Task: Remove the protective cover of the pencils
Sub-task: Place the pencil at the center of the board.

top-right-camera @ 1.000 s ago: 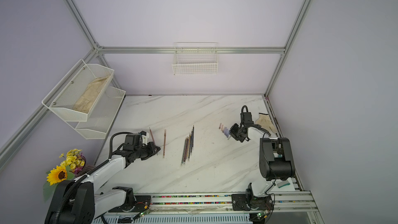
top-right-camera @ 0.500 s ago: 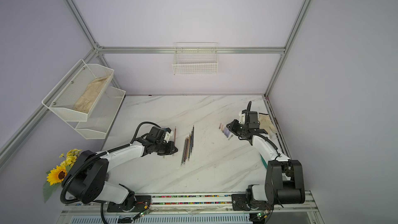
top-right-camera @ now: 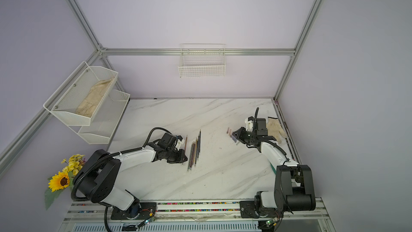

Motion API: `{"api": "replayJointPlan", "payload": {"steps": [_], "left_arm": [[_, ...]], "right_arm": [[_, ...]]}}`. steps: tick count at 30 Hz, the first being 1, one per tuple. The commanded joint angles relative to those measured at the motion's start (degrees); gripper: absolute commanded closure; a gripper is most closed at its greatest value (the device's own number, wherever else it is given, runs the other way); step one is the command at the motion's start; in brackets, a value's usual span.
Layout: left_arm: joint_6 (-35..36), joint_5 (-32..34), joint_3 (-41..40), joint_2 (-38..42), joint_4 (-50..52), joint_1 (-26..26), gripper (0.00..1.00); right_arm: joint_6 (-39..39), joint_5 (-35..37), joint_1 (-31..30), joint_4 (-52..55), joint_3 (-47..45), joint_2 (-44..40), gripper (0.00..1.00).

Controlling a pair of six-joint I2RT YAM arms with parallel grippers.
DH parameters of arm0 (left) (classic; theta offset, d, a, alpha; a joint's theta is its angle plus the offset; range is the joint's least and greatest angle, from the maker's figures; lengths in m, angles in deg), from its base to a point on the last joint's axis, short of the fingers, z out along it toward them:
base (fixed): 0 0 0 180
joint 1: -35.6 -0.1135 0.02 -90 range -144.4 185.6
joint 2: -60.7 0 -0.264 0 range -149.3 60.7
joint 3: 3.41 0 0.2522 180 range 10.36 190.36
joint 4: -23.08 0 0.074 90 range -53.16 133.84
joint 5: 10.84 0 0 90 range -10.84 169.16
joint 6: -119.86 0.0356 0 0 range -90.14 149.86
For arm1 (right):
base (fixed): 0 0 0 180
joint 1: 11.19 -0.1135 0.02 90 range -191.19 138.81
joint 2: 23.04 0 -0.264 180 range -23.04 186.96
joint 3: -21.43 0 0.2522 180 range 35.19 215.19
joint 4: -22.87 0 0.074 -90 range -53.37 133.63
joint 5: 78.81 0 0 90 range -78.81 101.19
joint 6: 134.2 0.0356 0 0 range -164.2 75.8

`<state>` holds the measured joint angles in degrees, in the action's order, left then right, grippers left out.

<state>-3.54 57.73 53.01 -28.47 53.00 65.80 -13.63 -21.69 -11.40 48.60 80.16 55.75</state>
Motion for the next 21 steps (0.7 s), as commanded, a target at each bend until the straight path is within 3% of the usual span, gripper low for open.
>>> {"api": "replayJointPlan", "payload": {"steps": [1,14,21], "left_arm": [[-1.04,0.71,3.05,0.62,-0.89,0.38,0.86],[-1.3,0.81,3.26,1.27,-0.72,0.34,0.85],[-1.27,4.09,3.31,6.18,1.57,0.26,0.83]], "right_arm": [[-1.33,-0.83,-0.08,-0.95,0.56,0.0,0.77],[-1.05,-0.89,-0.09,-0.78,0.38,0.05,0.76],[-1.48,-0.38,-0.14,-0.34,0.45,-1.61,0.76]]}}
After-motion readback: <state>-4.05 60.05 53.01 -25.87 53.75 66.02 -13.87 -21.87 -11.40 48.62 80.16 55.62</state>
